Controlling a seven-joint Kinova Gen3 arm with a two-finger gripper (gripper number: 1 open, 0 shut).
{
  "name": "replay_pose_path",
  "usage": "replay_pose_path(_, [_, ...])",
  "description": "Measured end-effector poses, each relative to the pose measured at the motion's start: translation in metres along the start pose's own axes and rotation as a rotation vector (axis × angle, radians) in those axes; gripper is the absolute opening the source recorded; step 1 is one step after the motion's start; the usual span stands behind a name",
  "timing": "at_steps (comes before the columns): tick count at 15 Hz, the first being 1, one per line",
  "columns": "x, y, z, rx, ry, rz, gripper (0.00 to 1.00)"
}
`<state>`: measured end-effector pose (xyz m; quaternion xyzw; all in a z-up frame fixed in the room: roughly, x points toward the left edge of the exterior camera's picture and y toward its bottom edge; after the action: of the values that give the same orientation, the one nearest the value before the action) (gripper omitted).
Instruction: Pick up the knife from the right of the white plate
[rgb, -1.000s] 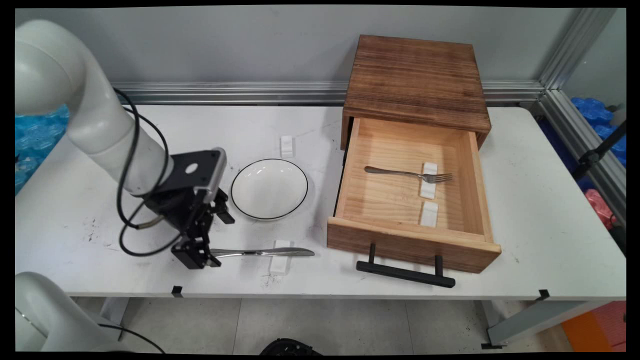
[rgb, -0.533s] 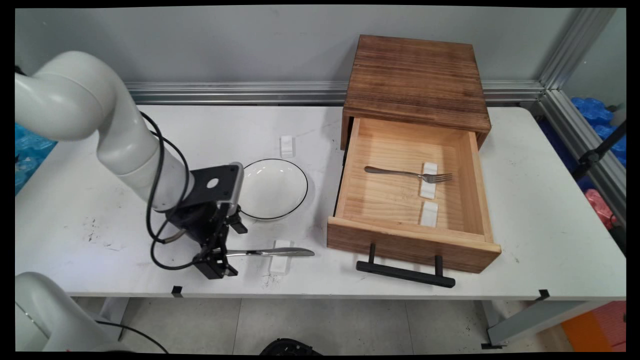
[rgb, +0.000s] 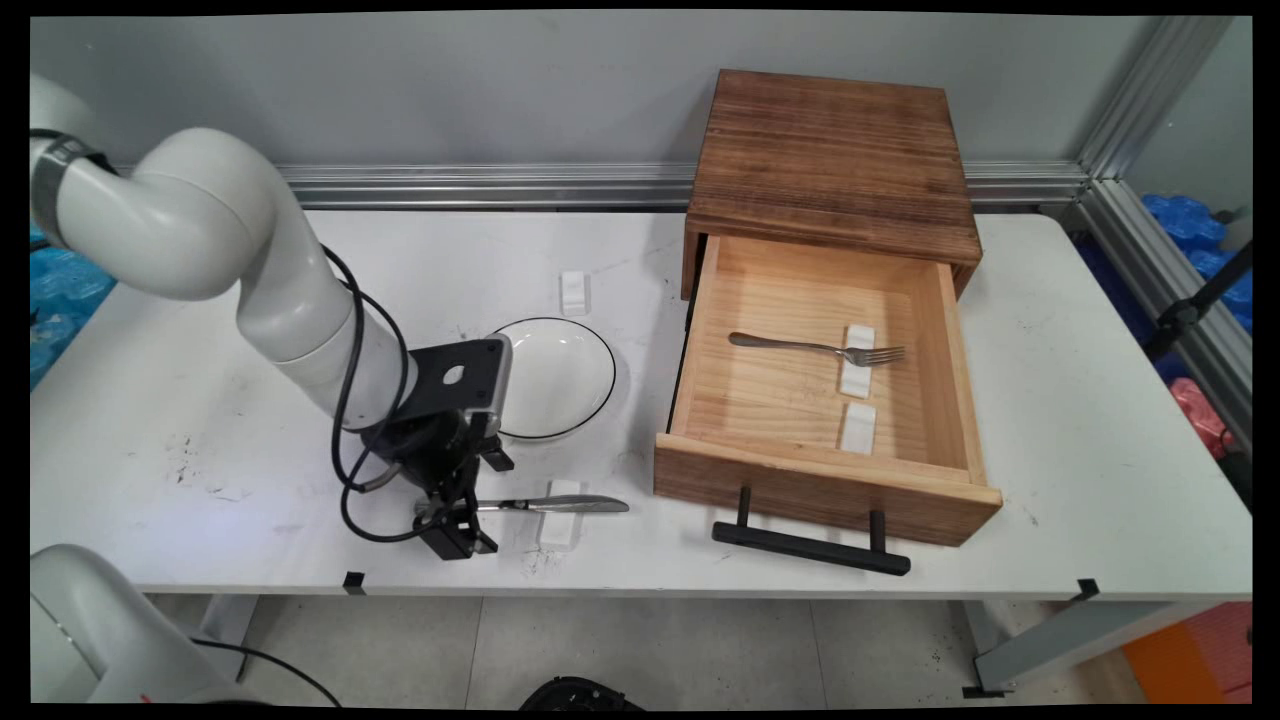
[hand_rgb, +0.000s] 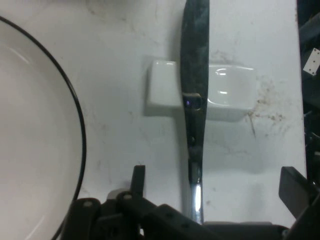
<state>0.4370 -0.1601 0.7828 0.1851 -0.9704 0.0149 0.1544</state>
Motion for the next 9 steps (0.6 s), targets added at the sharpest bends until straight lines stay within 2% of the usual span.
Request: replay_pose_path(9, [0.0019, -0.0060, 0.0086, 0.009, -0.016, 0.004, 1.00])
